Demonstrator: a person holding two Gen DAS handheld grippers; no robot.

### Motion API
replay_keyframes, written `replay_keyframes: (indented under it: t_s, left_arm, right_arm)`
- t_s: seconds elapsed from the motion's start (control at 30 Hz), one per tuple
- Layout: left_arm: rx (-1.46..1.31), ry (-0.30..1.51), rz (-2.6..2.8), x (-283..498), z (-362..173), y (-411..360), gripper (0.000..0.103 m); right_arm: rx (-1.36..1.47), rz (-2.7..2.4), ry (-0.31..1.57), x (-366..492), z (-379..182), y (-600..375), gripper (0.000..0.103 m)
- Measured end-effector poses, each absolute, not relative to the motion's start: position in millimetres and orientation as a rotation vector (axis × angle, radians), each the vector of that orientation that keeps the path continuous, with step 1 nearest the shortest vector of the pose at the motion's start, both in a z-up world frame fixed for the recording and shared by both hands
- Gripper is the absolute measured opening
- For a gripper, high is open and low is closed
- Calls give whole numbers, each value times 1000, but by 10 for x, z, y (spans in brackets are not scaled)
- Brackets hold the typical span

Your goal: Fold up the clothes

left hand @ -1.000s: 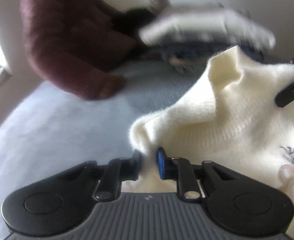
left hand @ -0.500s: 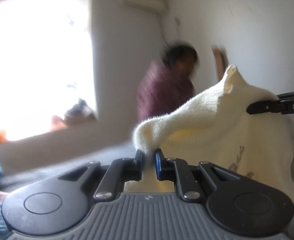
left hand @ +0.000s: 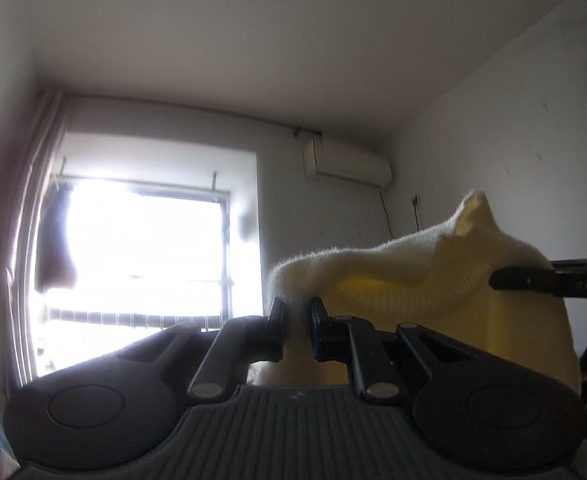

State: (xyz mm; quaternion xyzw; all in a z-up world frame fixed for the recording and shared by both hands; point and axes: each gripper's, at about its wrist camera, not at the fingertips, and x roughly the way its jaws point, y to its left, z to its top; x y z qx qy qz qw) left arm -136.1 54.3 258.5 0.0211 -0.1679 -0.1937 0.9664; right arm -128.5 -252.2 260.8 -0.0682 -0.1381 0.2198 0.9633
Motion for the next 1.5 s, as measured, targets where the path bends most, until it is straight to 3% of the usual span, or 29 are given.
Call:
replay_keyframes:
  t_s: [0.23,0.47,0.93,1.17,1.27,1.3,1.33,1.37,1.4,1.5]
  left_arm:
    - [35,-377,-392,-1610,2845,351,14]
    - [-16,-271,-402,-1500,2546,435,14]
    - [-53,64,-361,339,1351,576,14]
    - [-21,227,-263,1724,851,571,15]
    - [9,327,-248,2268,407,488,32]
    - [12,366,-244,2313,248,488,51]
    - [14,406,-240,2343,87,491,61]
    - [15,446,-236,2373,-74,494,68]
    - [17,486,-232,2403,-234,497,68]
    - [22,605,-220,2493,-716,506,68]
  right_arm:
    - [-93,533,-329,-1607,2896,-2709,13]
    - [-34,629,-235,-1461,2767,-2840,13]
    - [-24,515,100,244,1562,-2752,13]
    - [-50,445,223,1673,1150,-2559,13]
    - [-61,405,286,2184,874,-2397,14]
    - [-56,394,327,2390,679,-2349,17]
    - [-43,377,403,2576,421,-2344,20]
    - [-29,357,489,2755,150,-2349,30]
    - [-12,327,575,2793,-120,-2366,45]
    - [70,249,794,2775,-844,-2466,48]
